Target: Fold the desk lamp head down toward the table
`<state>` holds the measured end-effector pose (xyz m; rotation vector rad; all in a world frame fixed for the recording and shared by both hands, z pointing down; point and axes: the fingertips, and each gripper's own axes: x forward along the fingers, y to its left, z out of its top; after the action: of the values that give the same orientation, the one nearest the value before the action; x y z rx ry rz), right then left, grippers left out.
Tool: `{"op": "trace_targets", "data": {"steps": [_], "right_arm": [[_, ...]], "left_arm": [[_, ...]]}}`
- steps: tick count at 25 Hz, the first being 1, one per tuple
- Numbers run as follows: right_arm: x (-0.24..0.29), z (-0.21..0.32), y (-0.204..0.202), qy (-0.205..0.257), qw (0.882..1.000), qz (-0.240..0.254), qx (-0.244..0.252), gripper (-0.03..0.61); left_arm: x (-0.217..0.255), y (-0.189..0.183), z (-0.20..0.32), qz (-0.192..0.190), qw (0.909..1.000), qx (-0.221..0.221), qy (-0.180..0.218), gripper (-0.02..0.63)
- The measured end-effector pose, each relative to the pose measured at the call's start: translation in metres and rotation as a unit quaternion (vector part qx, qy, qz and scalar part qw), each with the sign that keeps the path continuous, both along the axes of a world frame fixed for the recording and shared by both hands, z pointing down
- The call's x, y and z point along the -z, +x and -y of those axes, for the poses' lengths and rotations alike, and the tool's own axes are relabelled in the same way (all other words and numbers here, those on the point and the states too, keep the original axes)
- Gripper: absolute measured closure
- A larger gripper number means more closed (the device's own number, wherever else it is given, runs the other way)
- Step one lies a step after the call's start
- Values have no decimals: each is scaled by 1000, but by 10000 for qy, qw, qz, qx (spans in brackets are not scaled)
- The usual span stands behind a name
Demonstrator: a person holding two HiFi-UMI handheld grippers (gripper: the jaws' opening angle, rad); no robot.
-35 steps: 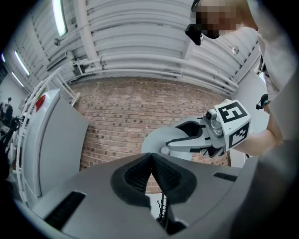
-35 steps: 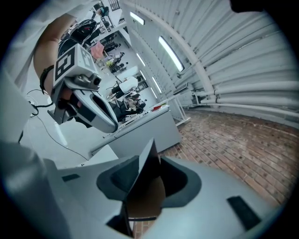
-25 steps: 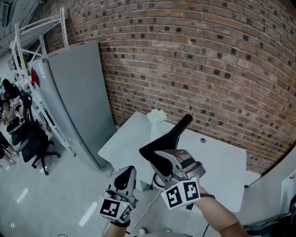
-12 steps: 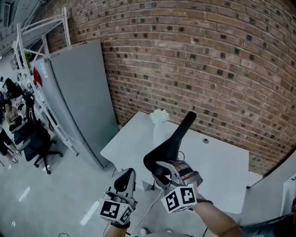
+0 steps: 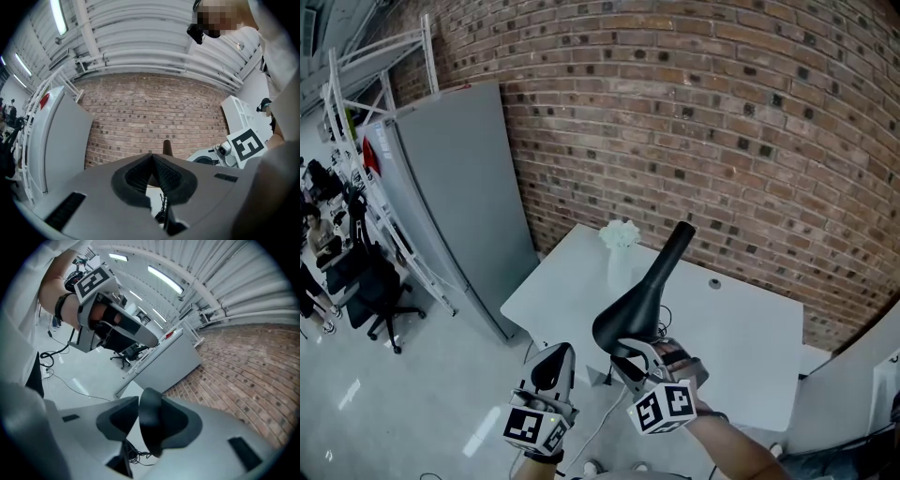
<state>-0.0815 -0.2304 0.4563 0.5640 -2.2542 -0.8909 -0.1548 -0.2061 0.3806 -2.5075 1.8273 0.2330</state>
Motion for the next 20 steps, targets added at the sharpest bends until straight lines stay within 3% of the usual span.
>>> {"op": "trace_targets", "data": {"steps": [8,20], "right_arm": [[-22,9,4,-371,9992,-11,-170,422],[-46,23,11,-541,9979,-118,-342,420]], "left_arm": [[-7,9,3,-24,9999,-101,-86,606],[-16,11,6,-14,9997,-162,-192,606]]}}
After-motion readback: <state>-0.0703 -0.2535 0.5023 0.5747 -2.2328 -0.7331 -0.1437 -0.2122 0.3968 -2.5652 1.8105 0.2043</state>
